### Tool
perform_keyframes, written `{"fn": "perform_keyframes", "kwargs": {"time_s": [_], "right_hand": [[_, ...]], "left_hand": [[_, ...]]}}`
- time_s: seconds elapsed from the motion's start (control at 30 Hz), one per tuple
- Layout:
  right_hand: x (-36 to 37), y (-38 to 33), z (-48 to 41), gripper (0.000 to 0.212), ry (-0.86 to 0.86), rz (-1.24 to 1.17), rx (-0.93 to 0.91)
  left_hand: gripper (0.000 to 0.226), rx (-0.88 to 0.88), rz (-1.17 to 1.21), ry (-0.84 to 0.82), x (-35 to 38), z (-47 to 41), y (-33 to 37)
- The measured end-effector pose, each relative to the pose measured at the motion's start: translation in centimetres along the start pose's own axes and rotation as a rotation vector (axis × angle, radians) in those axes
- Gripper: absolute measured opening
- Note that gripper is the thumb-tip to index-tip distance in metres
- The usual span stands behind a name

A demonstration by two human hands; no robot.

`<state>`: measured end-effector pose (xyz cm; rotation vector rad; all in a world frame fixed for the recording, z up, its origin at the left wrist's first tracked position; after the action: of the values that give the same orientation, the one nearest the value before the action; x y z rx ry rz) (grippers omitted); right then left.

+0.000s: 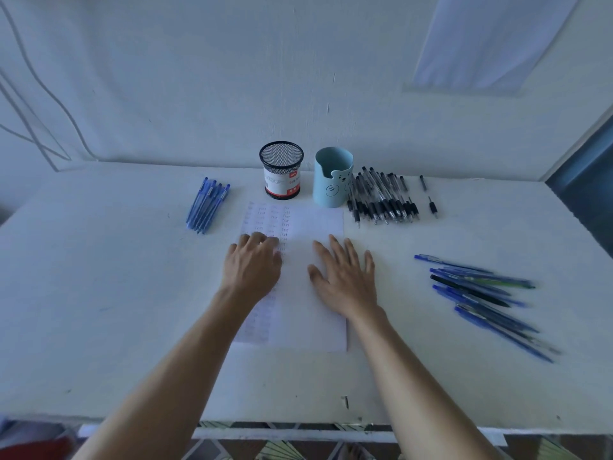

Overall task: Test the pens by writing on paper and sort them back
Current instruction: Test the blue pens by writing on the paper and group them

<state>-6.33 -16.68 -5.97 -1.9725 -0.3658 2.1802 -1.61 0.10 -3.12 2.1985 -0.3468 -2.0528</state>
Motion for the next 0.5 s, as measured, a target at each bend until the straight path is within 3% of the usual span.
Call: {"fn": "perform_keyframes", "kwargs": {"time_s": [0.13,0.27,0.4,0.5], "right_hand": [[0.3,0.0,0.1,0.062,0.006,0.030,0.001],[-0.2,0.2,-0.3,0.052,0.016,-0.079,-0.002],[-4.1,2.9,0.4,0.035,0.280,-0.406,0.003],[-7.3,7.1,2.4,0.032,0.424,-0.179,0.153]], "left_hand": [[0.048,-0.012,0.000,-0.057,0.2,0.3,1.0],[0.047,-0.026,-0.001,0.008,0.7,0.5,0.9],[0.043,-0.022,0.028,0.058,0.7,0.7,0.8],[0.042,-0.020,0.037,0.072,0.7,0.7,0.8]]}}
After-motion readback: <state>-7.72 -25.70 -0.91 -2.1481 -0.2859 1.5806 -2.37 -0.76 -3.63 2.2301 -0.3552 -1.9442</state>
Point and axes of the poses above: each hand's wrist, its own z-axis away from the middle knuckle, its own x-axis out of the palm, y = z × x, the point moved 8 cm from there along -z, towards the middle knuckle, and after that the axes turned 7 degrees about -x, right-handed, at the moved point
